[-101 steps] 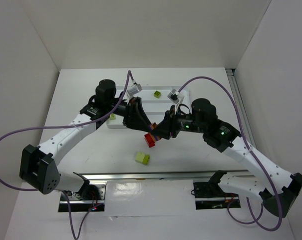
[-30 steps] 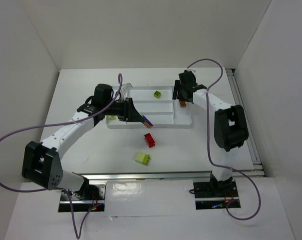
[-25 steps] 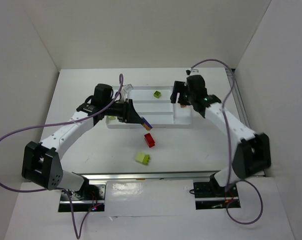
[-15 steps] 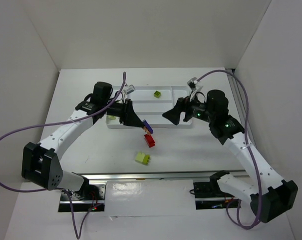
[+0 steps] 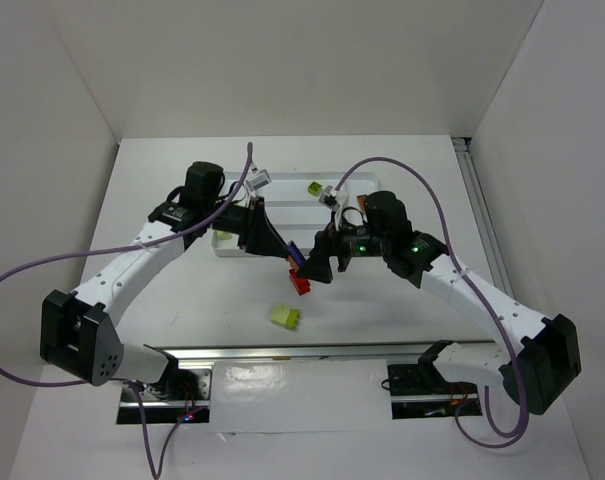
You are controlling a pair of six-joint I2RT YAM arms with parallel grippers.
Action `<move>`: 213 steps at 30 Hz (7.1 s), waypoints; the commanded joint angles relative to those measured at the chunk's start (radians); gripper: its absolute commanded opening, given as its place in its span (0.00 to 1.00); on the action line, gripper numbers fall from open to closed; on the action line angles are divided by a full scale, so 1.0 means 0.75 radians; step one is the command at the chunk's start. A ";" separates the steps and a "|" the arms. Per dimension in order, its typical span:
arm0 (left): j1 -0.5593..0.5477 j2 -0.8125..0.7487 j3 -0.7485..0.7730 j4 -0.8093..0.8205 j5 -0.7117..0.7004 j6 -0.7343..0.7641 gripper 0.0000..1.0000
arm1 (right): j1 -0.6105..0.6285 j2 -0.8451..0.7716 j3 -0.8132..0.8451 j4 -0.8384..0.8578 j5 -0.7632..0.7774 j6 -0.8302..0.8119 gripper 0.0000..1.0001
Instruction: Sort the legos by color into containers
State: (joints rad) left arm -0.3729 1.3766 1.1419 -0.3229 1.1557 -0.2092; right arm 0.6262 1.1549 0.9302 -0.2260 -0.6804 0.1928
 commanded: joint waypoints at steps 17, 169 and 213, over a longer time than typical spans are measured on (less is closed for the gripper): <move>-0.010 -0.027 0.036 0.028 0.022 0.042 0.00 | 0.004 0.074 0.091 0.185 -0.107 0.052 0.49; -0.147 -0.289 0.185 -0.459 -1.932 -0.600 0.75 | 0.372 0.736 0.281 -0.185 1.255 0.250 0.86; 0.027 -0.330 -0.247 0.829 0.009 -0.531 0.87 | -0.119 -0.208 0.177 0.062 -0.107 0.311 0.24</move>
State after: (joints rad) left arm -0.3500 1.0969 0.9314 0.1059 1.0222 -0.5842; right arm 0.5423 1.0367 1.0698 -0.2779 -0.6609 0.4007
